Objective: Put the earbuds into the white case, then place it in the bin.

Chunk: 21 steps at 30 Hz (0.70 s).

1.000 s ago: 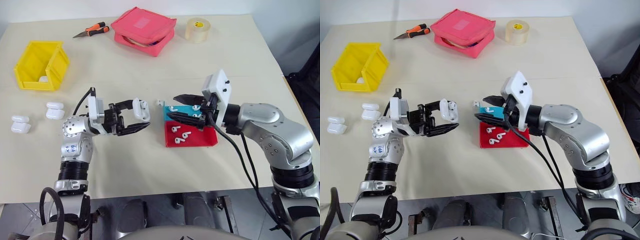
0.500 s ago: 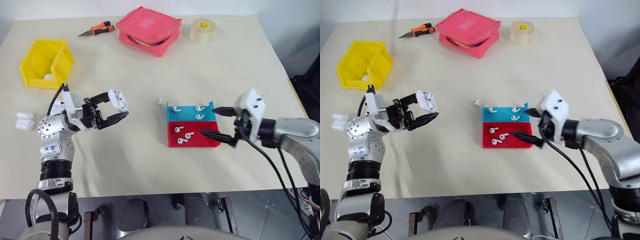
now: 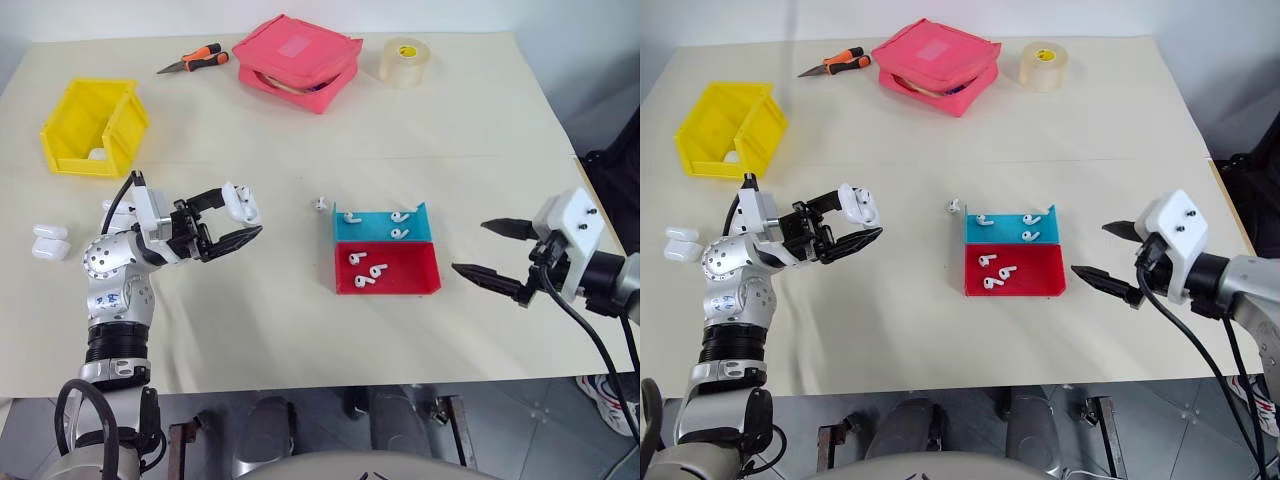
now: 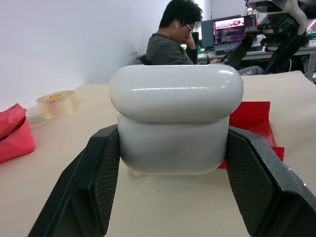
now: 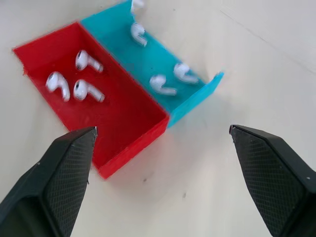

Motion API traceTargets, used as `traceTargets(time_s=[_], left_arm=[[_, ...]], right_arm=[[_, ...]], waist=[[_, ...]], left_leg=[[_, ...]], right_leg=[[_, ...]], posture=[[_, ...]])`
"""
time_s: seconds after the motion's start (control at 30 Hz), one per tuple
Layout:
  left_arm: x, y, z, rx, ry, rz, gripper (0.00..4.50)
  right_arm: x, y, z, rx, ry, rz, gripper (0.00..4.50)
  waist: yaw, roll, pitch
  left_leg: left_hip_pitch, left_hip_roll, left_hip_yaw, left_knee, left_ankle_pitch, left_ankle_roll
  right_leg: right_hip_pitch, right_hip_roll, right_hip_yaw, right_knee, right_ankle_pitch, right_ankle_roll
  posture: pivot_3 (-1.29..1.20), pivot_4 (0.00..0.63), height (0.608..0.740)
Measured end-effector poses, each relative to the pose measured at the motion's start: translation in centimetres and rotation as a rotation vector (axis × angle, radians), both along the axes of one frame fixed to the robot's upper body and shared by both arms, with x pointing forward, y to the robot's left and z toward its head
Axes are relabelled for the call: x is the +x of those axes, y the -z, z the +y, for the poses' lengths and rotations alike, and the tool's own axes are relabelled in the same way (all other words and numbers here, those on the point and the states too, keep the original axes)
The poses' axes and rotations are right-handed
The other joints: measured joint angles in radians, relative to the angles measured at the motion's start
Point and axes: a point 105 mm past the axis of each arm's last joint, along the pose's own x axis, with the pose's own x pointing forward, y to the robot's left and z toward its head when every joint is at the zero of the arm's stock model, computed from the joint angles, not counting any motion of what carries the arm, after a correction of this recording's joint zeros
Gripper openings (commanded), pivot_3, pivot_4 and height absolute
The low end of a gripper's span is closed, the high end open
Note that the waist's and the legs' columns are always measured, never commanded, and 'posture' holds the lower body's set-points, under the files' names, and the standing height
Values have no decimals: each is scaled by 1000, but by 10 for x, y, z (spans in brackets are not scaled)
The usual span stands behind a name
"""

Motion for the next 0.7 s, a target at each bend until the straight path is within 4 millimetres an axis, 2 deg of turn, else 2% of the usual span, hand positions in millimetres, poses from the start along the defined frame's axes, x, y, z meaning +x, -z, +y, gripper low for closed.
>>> traceTargets(time_s=[0.13, 0.23, 0.33, 0.43, 0.53, 0.57, 0.7], left_arm=[[-3, 0, -8, -5, 16, -7, 2780], [-6, -1, -13, -8, 31, -15, 2780], [-11, -1, -17, -6, 40, -20, 2780], [-15, 0, -19, -2, 52, -17, 2780], [-19, 2, -22, -1, 58, -10, 2780], [-20, 2, -24, -3, 61, -10, 2780], [-23, 3, -27, -7, 61, -7, 2780]], right_arm=[[19, -9, 27, -24, -59, 3, 4486], [31, -6, 46, -48, -100, 46, 3918], [44, -6, 64, -70, -130, 67, 3918], [52, -6, 72, -115, -142, 97, 3918], [67, 0, 72, -173, -107, 143, 3370], [74, 1, 73, -185, -92, 153, 3022], [81, 3, 80, -204, -108, 167, 3022]], waist=[[-9, 0, 0], [-11, 0, 0], [-10, 0, 0], [-8, 0, 0], [-11, 0, 0], [-12, 0, 0], [-13, 0, 0]], left_leg=[[0, 0, 0, 0, 0, 0], [0, 0, -1, 0, 0, 0], [0, 0, -1, 1, 0, 0], [0, 0, -2, 2, 0, 0], [0, 0, -2, 2, 0, 0], [0, 0, -2, 2, 0, 0], [-1, 0, -1, 2, 0, 0]], right_leg=[[0, 0, 0, 0, 0, 0], [-1, 0, -1, 0, 0, 0], [-2, 0, -1, -1, 0, 0], [-1, 0, -2, -1, 0, 0], [-2, 0, -2, -1, 0, 0], [-2, 0, -2, 0, 0, 0], [-2, 0, -2, -1, 0, 0]], posture=[[0, 150, 740], [0, 150, 740], [0, 150, 740], [0, 150, 740], [0, 150, 740], [0, 150, 740], [0, 150, 740]])
